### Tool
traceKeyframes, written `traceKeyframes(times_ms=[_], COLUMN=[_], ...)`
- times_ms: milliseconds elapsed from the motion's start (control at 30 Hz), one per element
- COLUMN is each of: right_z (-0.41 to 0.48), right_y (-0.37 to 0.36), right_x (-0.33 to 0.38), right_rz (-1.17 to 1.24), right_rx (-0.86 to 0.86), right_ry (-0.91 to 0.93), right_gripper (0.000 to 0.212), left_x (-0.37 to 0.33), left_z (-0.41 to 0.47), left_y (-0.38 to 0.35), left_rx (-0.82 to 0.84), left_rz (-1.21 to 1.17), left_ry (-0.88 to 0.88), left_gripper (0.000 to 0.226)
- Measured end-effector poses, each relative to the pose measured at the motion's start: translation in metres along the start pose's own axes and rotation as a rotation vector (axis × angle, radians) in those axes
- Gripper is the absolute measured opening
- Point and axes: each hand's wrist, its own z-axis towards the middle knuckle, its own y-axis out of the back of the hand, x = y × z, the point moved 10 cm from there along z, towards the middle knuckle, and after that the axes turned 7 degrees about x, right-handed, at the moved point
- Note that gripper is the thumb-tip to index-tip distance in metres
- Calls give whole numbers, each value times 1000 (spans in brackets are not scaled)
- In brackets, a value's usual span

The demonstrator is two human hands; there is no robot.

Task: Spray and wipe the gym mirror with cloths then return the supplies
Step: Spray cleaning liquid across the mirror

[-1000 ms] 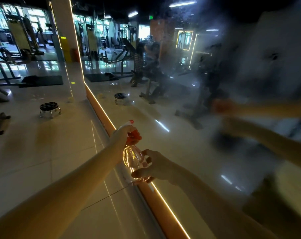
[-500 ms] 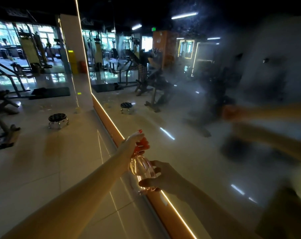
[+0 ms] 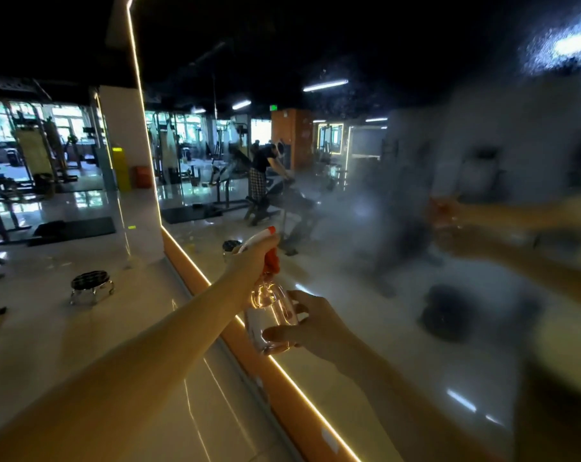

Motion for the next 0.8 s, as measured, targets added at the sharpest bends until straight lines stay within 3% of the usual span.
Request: traceKeyframes(times_ms=[267, 467, 633, 800], right_z=[30, 70, 113, 163], right_y=[26, 42, 53, 73], right_x=[39, 58, 61, 70], right_rz=[22, 49, 73, 74], right_rx=[-134, -220, -248, -233], right_ry=[36, 122, 162, 188], right_gripper=[72, 91, 61, 56], left_x=[-53, -85, -93, -112], left_z=[32, 65, 101, 148], left_y=[12, 27, 42, 53], left_rx=[164, 100, 18, 26], left_rz=[-130, -109, -33, -69], left_ry=[-107, -182, -168, -209], left_gripper=[21, 24, 35, 34])
